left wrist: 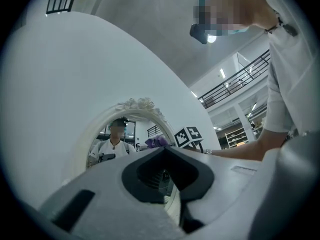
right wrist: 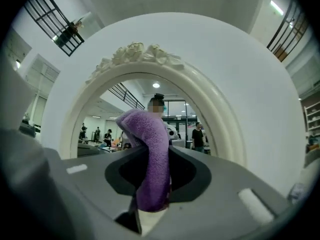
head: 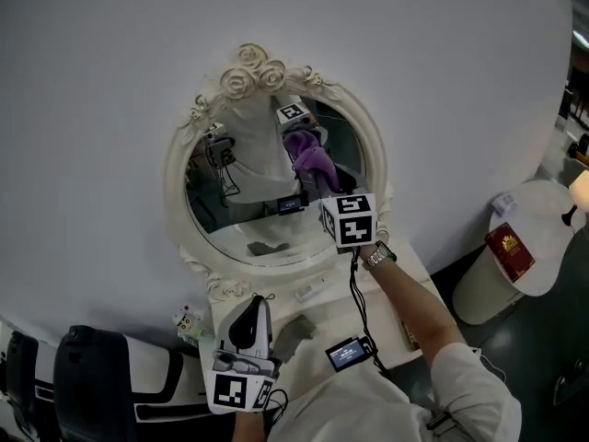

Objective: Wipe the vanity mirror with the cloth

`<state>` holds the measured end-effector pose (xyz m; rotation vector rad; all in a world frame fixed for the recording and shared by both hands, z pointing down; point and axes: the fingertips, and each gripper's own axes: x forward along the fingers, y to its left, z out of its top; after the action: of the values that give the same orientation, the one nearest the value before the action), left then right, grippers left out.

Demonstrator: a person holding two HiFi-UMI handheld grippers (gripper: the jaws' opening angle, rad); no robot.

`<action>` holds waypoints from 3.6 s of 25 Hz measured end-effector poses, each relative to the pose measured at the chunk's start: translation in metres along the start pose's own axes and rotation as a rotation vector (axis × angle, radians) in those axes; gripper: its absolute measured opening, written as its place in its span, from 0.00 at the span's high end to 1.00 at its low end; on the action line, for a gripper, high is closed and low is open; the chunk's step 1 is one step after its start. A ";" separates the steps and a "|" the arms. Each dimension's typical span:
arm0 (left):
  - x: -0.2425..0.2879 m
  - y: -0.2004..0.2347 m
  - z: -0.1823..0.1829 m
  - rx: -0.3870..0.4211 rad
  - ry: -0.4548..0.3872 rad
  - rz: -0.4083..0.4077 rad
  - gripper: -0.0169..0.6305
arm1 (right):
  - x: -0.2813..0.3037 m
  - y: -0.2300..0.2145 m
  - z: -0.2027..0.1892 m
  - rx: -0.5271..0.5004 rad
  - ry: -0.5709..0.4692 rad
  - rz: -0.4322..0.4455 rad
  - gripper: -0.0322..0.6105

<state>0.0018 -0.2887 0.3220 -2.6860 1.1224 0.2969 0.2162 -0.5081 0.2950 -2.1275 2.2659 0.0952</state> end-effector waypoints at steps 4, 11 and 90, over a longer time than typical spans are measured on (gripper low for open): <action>0.006 -0.010 -0.003 -0.023 0.001 -0.025 0.96 | -0.007 -0.047 -0.007 0.000 0.027 -0.091 0.78; -0.004 -0.009 -0.011 -0.044 0.016 0.003 0.96 | -0.017 -0.079 -0.015 0.087 0.027 -0.174 0.78; -0.145 0.105 0.003 0.007 0.106 0.376 0.96 | 0.016 0.269 -0.188 0.076 0.289 0.317 0.78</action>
<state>-0.1739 -0.2619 0.3457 -2.4944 1.6562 0.2100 -0.0495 -0.5202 0.4876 -1.8296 2.7015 -0.3065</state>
